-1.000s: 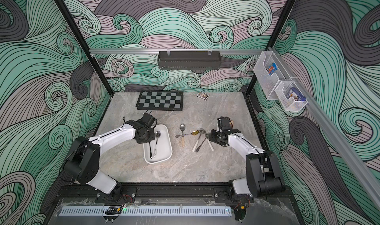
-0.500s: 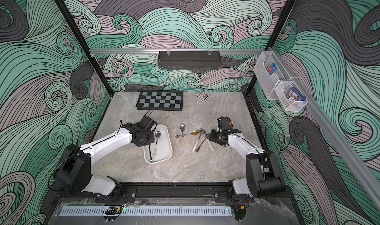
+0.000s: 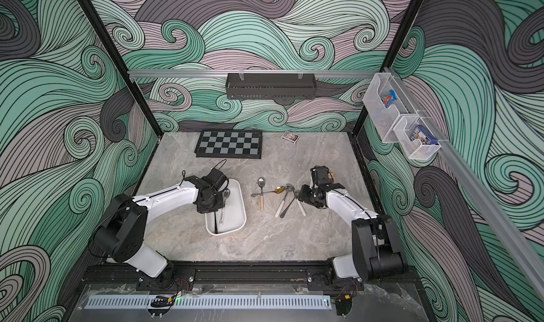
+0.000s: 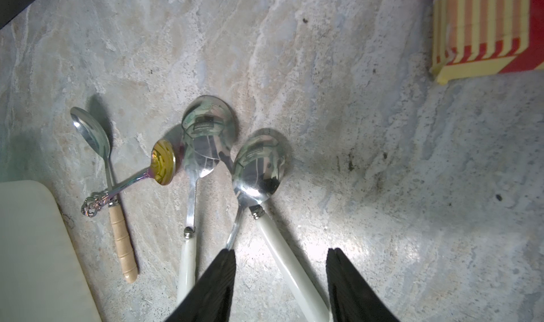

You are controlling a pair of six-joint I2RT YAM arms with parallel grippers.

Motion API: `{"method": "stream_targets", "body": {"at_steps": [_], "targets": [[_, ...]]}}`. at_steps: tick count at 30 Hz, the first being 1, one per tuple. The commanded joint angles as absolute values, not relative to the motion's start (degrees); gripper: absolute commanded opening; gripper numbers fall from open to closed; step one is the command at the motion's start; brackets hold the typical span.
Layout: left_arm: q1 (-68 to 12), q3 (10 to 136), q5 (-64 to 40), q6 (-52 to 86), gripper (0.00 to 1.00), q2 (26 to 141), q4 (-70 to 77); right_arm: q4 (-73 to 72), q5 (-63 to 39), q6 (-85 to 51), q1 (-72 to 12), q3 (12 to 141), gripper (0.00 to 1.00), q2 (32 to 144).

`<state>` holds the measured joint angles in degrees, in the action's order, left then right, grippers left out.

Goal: Put the spoon into the storage box
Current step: Place the spoon in the storage box, then pick up the spoon from the center of the board.

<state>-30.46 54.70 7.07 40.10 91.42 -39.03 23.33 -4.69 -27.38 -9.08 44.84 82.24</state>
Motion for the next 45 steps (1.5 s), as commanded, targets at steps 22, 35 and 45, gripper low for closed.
{"method": "stream_targets", "body": {"at_steps": [22, 35, 45], "targets": [[-30.94, 63.82, 5.04, 33.38, 0.52, 67.20, -49.22, 34.44, 2.66, -20.95, -18.56, 52.21, 0.49, 90.19], [-30.94, 61.41, 6.87, 32.26, 0.53, 63.02, -49.21, 36.23, 2.08, -33.91, -22.06, 55.71, 0.42, 93.13], [-30.91, 60.21, 9.30, 30.68, 0.54, 59.43, -51.41, 36.22, 3.52, -37.26, -21.97, 59.54, 0.38, 100.76]]}}
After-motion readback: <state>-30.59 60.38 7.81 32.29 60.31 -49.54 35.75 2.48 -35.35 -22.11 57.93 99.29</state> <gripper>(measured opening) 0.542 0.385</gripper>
